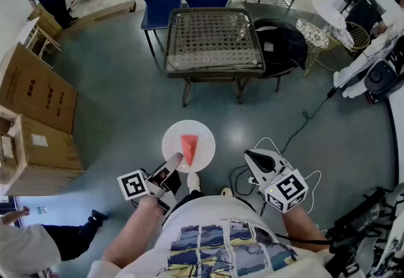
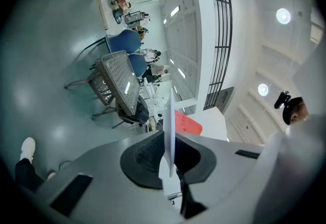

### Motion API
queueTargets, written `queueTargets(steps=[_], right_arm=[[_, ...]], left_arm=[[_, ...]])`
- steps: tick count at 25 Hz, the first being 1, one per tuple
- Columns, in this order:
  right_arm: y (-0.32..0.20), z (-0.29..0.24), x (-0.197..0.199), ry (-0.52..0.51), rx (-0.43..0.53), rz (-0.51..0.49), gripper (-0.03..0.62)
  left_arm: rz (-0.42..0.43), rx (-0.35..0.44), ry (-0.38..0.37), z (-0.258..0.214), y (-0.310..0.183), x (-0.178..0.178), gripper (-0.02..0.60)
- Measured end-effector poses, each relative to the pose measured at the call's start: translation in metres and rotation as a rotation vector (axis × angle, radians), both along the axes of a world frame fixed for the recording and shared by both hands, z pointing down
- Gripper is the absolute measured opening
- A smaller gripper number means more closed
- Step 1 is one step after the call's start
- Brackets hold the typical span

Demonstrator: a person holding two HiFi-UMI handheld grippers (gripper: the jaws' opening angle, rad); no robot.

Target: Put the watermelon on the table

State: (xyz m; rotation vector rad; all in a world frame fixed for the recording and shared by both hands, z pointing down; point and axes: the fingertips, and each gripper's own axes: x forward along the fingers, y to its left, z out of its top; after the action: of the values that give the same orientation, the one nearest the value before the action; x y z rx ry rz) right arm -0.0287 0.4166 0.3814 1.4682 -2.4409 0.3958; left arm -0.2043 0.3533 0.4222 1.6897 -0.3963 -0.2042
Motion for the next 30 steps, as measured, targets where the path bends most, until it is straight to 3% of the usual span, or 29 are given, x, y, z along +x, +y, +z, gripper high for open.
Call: queueTargets(steps=[8, 18, 24, 30], right_arm=[[0.069, -0.004, 0.066, -0.034, -0.001, -0.012, 0.009], [0.127, 0.006, 0.115, -0.083, 0.009, -0.008, 0.009], [0.123, 0.009, 0.119, -0.142, 0.002, -0.004, 0.011], [0.089, 0.024, 0.119, -0.129, -0.036, -0.023, 0.012]], left_arm=[[0.016, 0.015, 0.025, -0.019, 0.068, 0.078, 0.025], [0.005, 0.003, 0.01, -0.023, 0.132, 0.123, 0.025], [0.004, 0.03, -0.012, -0.026, 0.126, 0.123, 0.026], [-0.009, 0.032, 0.01, -0.021, 0.082, 0.128, 0.025]])
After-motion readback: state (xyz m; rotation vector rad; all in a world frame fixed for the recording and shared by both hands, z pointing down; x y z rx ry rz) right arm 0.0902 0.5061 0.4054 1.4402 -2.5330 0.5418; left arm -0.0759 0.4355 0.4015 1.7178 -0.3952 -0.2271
